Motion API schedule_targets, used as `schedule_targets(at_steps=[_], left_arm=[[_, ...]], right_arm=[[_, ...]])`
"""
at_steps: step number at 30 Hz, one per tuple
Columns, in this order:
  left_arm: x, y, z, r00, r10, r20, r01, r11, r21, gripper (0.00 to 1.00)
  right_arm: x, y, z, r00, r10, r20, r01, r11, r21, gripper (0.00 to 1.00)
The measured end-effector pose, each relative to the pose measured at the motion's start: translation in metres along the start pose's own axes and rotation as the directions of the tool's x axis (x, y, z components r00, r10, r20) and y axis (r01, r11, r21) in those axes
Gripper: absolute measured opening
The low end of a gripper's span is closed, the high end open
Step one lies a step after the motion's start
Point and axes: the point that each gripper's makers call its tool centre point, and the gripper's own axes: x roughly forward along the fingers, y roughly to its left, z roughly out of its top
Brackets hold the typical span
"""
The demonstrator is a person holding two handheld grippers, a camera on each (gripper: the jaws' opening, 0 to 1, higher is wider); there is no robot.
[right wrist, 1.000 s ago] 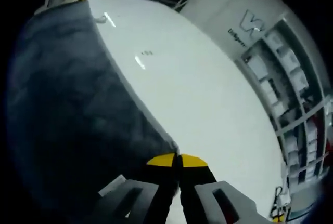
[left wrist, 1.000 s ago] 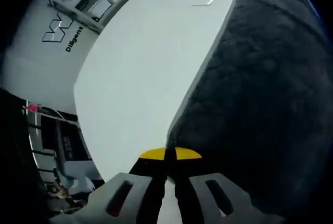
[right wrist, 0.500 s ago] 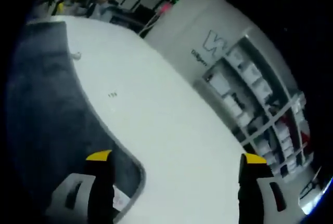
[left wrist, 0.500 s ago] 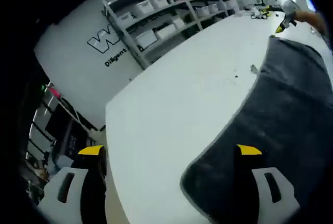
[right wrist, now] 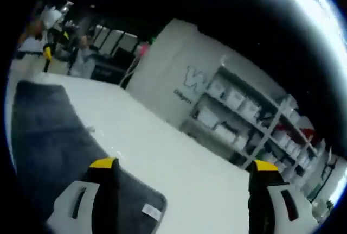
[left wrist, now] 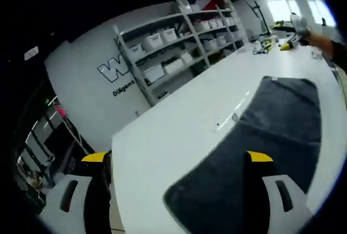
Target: Open the folded towel by lifting each exposed corner and separating the folded layers until the towel lies flat within the target outline without major curled edges
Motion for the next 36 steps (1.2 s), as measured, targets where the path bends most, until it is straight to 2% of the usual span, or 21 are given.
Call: schedule_targets(at_steps=[1,2,3,4,5,6,8,9,10,11,14,17,22,24,26,30,36], left_arm=[[-0.011,-0.006,0.003,1.000,-0.005,0.022,0.005,0.999,-0.035,1.00],[-0.029,-0.024,0.003,0.999,-0.007,0.048,0.010,0.997,-0.071,1.00],[-0.040,-0.033,0.001,0.998,-0.012,0.055,0.018,0.994,-0.106,1.00],[-0.049,-0.039,-0.004,0.999,-0.015,0.050,0.021,0.993,-0.115,1.00],[-0.066,-0.050,-0.009,0.999,-0.014,0.051,0.020,0.994,-0.104,1.00],[-0.079,-0.058,-0.012,0.998,-0.012,0.069,0.019,0.995,-0.103,1.00],[-0.104,-0.074,-0.011,0.991,-0.008,0.137,0.027,0.990,-0.140,1.00],[-0.112,-0.080,-0.009,0.986,-0.013,0.164,0.040,0.986,-0.160,1.00],[-0.129,-0.092,-0.009,0.977,-0.023,0.214,0.066,0.978,-0.198,1.00],[-0.139,-0.100,-0.011,0.971,-0.021,0.240,0.075,0.973,-0.218,1.00],[-0.157,-0.113,-0.025,0.968,-0.019,0.249,0.077,0.971,-0.225,1.00],[-0.172,-0.130,-0.040,0.971,-0.027,0.236,0.072,0.980,-0.184,1.00],[-0.189,-0.146,-0.066,0.973,-0.058,0.222,0.103,0.975,-0.197,1.00],[-0.192,-0.144,-0.075,0.974,-0.056,0.220,0.100,0.975,-0.197,1.00],[-0.195,-0.142,-0.075,0.967,-0.054,0.247,0.113,0.966,-0.231,1.00],[-0.197,-0.135,-0.076,0.955,-0.022,0.295,0.114,0.947,-0.301,1.00],[-0.188,-0.139,-0.089,0.958,-0.030,0.286,0.121,0.945,-0.305,1.00]], right_arm=[[-0.015,0.006,0.008,0.999,0.007,0.038,-0.008,0.999,0.038,0.99],[-0.030,0.013,0.014,0.998,0.015,0.067,-0.019,0.998,0.065,0.99],[-0.043,0.017,0.017,0.996,0.023,0.084,-0.030,0.996,0.083,0.99],[-0.053,0.022,0.018,0.995,0.028,0.093,-0.037,0.995,0.092,0.99],[-0.072,0.030,0.020,0.994,0.023,0.108,-0.035,0.993,0.116,0.99],[-0.087,0.036,0.021,0.993,0.017,0.121,-0.034,0.990,0.136,0.99],[-0.115,0.059,0.021,0.990,0.049,0.129,-0.068,0.987,0.148,1.00],[-0.115,0.061,0.021,0.989,0.056,0.134,-0.076,0.985,0.152,1.00],[-0.130,0.070,0.023,0.986,0.054,0.156,-0.080,0.983,0.164,1.00],[-0.140,0.075,0.022,0.986,0.061,0.158,-0.087,0.982,0.165,1.00],[-0.167,0.088,0.027,0.978,0.047,0.205,-0.086,0.979,0.183,1.00],[-0.189,0.104,0.026,0.972,0.056,0.229,-0.100,0.977,0.188,1.00],[-0.205,0.129,0.011,0.972,0.110,0.209,-0.153,0.967,0.205,1.00],[-0.206,0.128,0.006,0.972,0.108,0.209,-0.156,0.961,0.229,1.00],[-0.204,0.124,-0.002,0.976,0.097,0.193,-0.152,0.943,0.296,1.00],[-0.198,0.124,-0.009,0.972,0.097,0.213,-0.175,0.906,0.386,0.99],[-0.179,0.143,-0.020,0.978,0.090,0.190,-0.159,0.908,0.388,1.00]])
